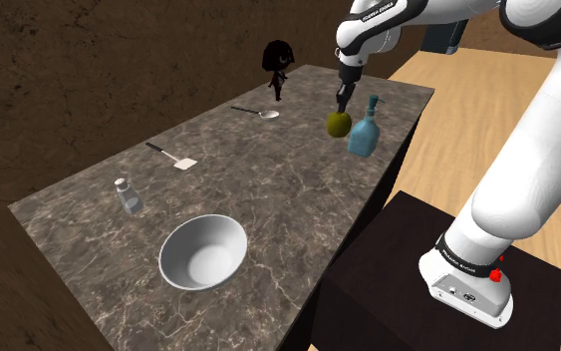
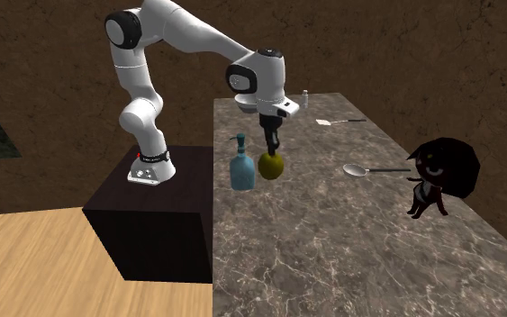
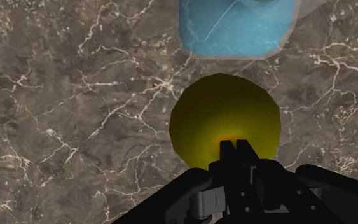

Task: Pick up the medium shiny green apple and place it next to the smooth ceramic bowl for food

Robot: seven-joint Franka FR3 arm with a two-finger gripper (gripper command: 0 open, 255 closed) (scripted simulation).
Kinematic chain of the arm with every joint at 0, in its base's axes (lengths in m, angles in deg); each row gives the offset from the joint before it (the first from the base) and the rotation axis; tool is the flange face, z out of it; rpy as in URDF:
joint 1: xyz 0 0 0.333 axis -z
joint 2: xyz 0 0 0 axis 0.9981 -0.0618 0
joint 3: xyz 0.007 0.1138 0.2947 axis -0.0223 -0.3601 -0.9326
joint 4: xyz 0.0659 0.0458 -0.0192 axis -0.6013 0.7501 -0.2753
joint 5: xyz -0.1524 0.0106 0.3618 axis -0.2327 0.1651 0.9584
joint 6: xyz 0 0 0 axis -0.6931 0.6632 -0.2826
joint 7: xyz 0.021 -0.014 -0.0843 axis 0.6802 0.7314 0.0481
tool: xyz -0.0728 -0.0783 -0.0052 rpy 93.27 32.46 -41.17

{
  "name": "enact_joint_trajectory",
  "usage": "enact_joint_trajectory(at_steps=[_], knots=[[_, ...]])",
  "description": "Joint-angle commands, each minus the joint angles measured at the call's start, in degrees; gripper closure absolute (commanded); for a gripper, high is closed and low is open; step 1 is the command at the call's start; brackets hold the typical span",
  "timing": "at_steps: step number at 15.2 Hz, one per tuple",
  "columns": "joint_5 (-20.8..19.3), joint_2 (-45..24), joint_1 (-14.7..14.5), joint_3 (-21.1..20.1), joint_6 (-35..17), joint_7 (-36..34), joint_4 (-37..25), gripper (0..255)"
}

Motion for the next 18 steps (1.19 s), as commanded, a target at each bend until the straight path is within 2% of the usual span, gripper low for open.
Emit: enact_joint_trajectory(at_steps=[1,18], knots=[[-0.3,0.6,0.0,0.0,1.3,-0.3,-0.8,255],[-1.6,3.1,-0.1,-0.1,14.0,-1.6,-11.2,255]])
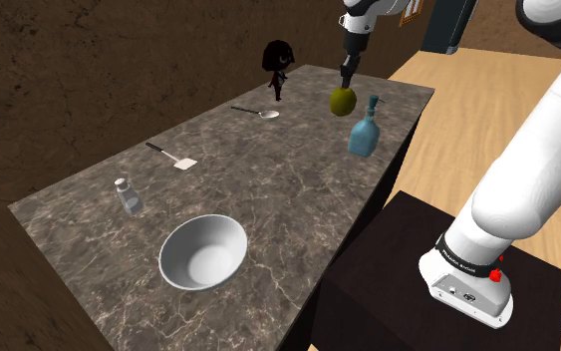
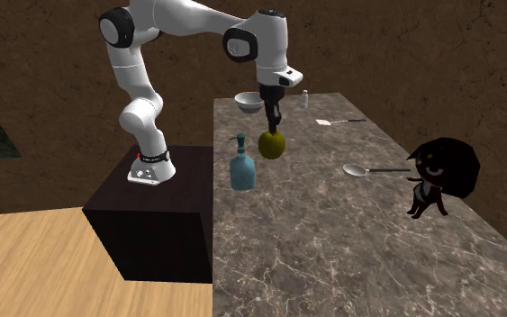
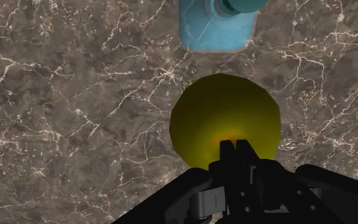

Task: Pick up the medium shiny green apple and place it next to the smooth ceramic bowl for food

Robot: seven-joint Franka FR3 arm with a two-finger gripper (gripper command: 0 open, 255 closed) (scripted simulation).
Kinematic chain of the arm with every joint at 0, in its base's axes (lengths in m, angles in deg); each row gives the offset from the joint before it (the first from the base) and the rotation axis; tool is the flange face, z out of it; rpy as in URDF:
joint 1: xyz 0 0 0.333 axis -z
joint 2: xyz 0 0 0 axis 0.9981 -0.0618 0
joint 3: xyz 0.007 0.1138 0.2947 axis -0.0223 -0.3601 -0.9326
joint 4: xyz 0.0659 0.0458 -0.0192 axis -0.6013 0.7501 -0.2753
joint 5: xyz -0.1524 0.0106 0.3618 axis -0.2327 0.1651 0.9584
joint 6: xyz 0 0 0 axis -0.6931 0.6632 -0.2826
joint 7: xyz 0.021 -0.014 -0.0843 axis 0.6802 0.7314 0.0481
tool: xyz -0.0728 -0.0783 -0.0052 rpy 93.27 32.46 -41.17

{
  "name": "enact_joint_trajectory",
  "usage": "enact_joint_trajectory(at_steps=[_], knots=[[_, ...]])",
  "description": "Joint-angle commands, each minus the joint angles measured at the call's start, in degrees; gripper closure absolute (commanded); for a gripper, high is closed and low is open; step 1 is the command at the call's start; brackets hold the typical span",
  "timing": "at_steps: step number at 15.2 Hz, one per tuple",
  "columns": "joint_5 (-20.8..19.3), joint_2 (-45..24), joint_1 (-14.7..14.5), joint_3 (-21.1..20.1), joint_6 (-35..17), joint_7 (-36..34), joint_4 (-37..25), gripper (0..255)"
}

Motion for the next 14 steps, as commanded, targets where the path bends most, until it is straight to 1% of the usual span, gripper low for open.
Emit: enact_joint_trajectory(at_steps=[1,8,14], knots=[[0.0,0.0,0.0,0.0,1.6,0.0,-1.6,255],[0.0,-0.1,0.0,0.0,6.9,-0.2,-7.0,255],[-2.3,7.1,-3.6,-4.7,5.1,-9.1,1.3,255]])
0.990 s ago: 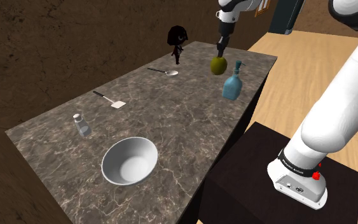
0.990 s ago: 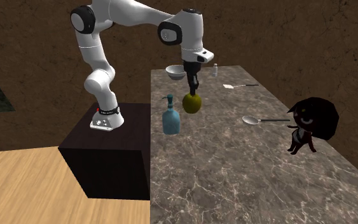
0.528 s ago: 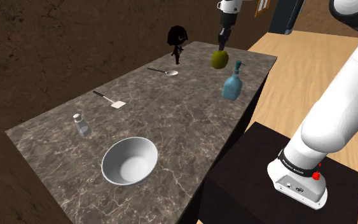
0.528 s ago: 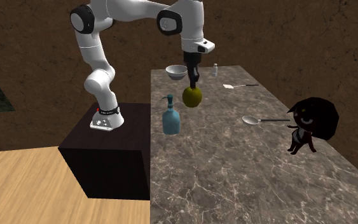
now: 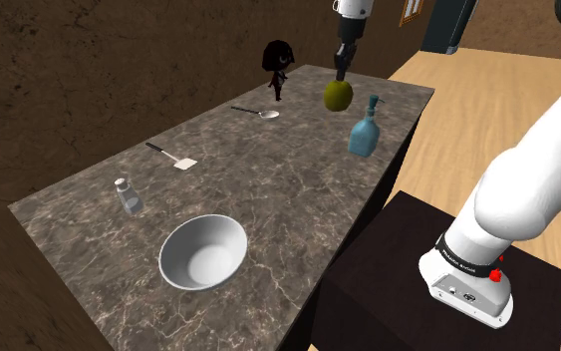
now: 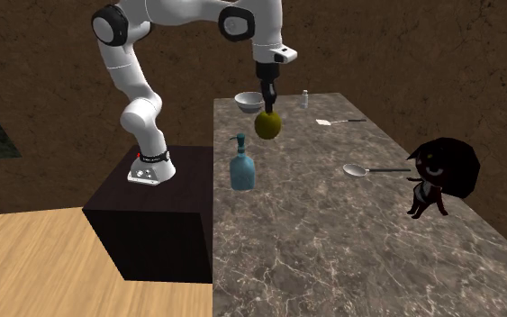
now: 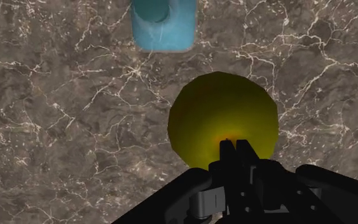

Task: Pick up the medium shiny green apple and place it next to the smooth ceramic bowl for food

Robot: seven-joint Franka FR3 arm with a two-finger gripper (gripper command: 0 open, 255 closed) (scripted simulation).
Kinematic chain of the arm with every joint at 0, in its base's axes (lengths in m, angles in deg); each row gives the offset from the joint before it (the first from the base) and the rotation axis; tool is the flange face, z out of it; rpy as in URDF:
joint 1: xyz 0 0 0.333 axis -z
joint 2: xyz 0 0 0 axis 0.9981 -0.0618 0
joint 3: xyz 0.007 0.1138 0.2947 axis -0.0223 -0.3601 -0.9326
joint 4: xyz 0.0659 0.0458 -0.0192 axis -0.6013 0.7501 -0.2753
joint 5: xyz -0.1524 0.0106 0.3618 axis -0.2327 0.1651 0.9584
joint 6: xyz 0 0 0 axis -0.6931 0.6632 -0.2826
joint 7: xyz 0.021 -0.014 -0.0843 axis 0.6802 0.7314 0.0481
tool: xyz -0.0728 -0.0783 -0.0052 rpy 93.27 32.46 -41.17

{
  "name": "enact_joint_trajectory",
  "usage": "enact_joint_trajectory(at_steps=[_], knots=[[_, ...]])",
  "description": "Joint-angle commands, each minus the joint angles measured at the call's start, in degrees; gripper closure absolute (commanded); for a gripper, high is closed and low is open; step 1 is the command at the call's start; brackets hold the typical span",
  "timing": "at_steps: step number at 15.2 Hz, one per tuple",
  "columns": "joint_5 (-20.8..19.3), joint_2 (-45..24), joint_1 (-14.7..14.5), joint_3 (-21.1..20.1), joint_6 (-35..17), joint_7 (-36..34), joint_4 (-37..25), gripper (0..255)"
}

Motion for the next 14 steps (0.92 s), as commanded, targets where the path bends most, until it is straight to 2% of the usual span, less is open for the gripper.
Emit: enact_joint_trajectory(at_steps=[1,7,14], knots=[[-0.4,1.9,-1.1,-1.6,-0.4,-3.0,2.1,255],[-0.7,6.5,-4.2,-7.0,-1.4,-11.6,7.5,255],[0.1,9.1,-7.9,-13.4,-2.1,-21.4,10.7,255]])
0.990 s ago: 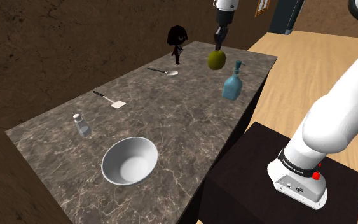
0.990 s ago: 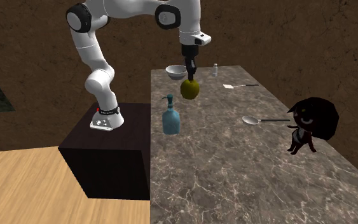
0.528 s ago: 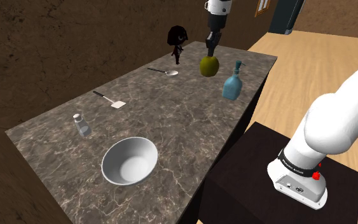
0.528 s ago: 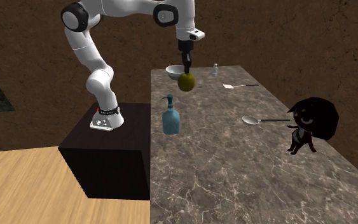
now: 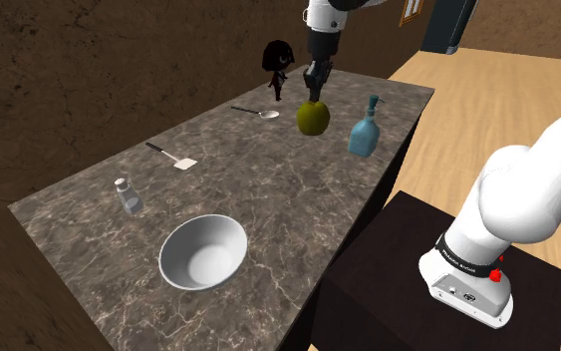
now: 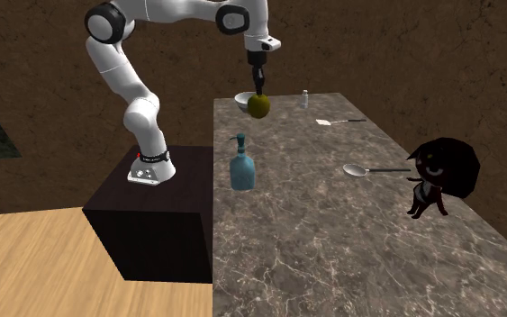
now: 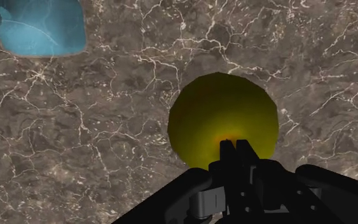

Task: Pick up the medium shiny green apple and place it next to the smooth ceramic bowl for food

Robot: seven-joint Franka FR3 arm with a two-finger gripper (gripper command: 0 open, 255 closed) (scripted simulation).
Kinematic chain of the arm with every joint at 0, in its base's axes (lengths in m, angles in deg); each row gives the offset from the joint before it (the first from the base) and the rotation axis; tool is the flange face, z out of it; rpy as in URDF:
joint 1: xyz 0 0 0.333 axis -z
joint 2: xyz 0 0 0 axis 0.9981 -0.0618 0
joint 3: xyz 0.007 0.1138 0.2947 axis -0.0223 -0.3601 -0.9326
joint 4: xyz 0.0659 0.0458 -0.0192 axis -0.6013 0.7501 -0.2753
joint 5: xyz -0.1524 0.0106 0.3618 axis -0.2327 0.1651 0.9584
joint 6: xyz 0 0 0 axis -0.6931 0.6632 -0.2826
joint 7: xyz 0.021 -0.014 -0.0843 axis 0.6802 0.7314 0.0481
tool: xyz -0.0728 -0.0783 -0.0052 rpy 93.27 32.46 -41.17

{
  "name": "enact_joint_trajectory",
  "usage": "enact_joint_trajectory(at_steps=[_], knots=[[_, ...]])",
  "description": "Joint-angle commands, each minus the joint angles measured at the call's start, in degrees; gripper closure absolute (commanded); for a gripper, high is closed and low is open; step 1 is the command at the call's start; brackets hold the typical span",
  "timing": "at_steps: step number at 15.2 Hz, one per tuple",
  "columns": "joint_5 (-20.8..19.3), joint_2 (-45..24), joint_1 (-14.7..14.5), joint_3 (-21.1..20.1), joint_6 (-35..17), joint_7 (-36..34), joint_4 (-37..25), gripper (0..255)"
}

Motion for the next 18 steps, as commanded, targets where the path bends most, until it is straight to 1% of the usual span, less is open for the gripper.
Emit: enact_joint_trajectory(at_steps=[1,6,10,18], knots=[[0.4,0.2,-1.1,-1.9,-0.2,-3.0,0.3,255],[1.3,0.0,-3.8,-6.6,-0.6,-10.0,0.4,255],[1.8,-1.3,-5.9,-10.3,-0.9,-15.6,-0.7,255],[1.6,-6.7,-10.1,-17.5,-1.2,-27.0,-6.0,255]])
